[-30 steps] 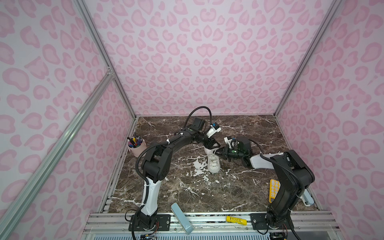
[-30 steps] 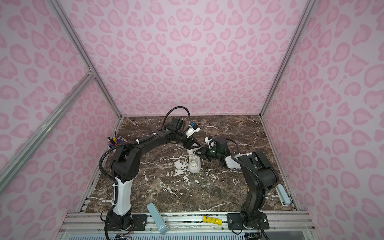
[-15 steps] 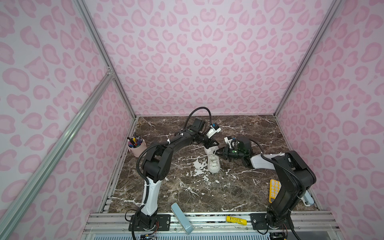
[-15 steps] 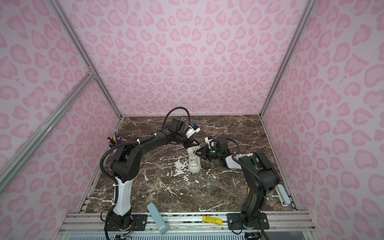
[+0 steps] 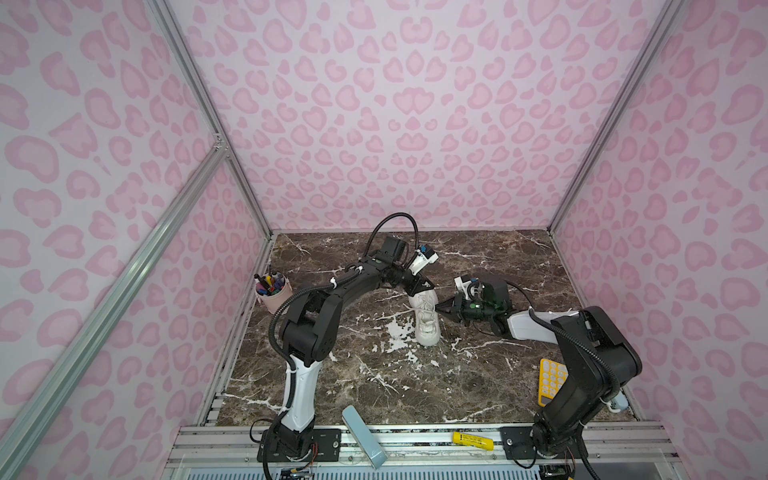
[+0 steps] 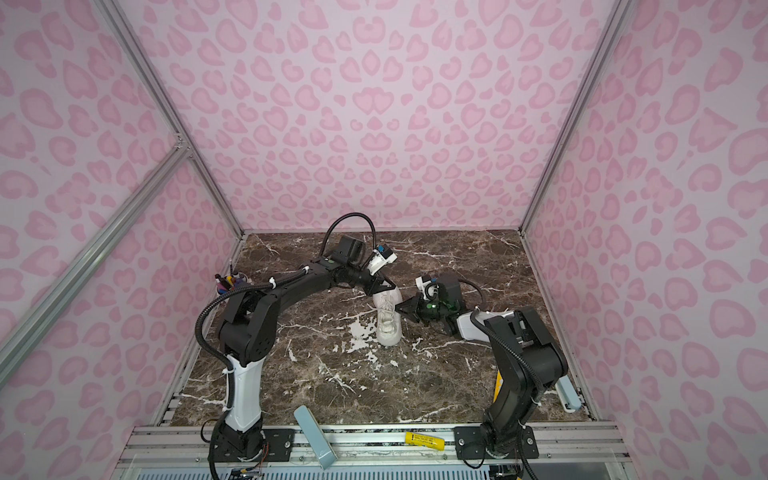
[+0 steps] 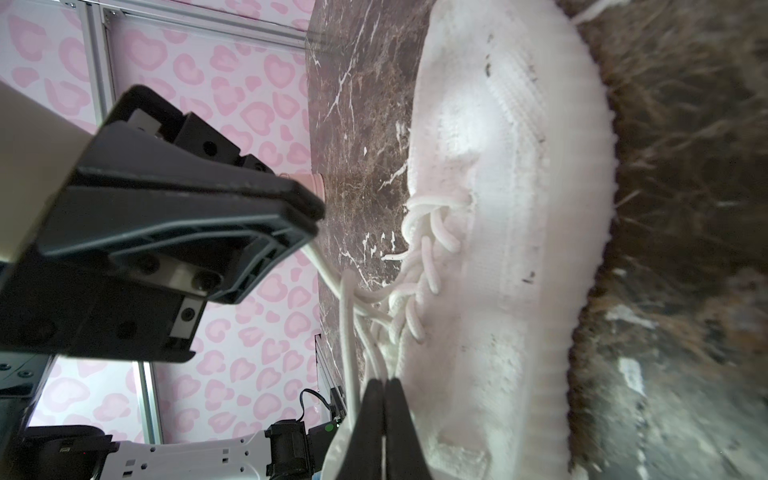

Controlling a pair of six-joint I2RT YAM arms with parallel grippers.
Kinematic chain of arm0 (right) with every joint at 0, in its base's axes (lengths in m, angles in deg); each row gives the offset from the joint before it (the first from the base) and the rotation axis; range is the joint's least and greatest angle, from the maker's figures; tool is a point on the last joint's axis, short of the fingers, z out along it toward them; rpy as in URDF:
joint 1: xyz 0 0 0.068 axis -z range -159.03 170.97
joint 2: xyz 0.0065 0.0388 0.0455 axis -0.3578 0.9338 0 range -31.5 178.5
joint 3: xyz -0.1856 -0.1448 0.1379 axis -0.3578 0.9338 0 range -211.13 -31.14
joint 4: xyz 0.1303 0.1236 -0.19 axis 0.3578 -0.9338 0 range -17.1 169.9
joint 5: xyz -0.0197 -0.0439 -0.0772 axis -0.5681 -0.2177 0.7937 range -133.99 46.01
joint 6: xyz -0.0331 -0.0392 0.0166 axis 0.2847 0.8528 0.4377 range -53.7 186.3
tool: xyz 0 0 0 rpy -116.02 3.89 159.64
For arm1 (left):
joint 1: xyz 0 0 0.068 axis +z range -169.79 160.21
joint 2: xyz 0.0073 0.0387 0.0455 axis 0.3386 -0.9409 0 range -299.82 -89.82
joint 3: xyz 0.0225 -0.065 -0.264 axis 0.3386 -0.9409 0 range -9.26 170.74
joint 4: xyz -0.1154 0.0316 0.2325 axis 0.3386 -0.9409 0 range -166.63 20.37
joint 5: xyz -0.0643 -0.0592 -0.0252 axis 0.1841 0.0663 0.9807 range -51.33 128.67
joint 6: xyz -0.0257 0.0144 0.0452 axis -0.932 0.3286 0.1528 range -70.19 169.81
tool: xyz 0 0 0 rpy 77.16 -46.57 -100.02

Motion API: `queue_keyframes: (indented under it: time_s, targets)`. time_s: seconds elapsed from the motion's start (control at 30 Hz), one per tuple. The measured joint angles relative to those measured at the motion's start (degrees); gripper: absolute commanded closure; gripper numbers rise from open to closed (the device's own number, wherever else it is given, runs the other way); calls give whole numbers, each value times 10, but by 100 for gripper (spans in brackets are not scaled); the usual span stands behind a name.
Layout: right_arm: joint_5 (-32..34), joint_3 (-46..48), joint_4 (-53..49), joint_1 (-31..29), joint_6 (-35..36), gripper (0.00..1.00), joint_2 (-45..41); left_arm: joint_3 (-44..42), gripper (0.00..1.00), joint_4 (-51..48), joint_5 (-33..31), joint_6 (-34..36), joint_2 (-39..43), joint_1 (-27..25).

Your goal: Tie the shoes

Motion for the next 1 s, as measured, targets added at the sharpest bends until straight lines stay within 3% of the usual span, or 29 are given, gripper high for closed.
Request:
queue_keyframes:
  time_s: [1.0]
  targets:
    - [0,33,-162,43,113,100,-66,-47,97,1,-17,2,30,38]
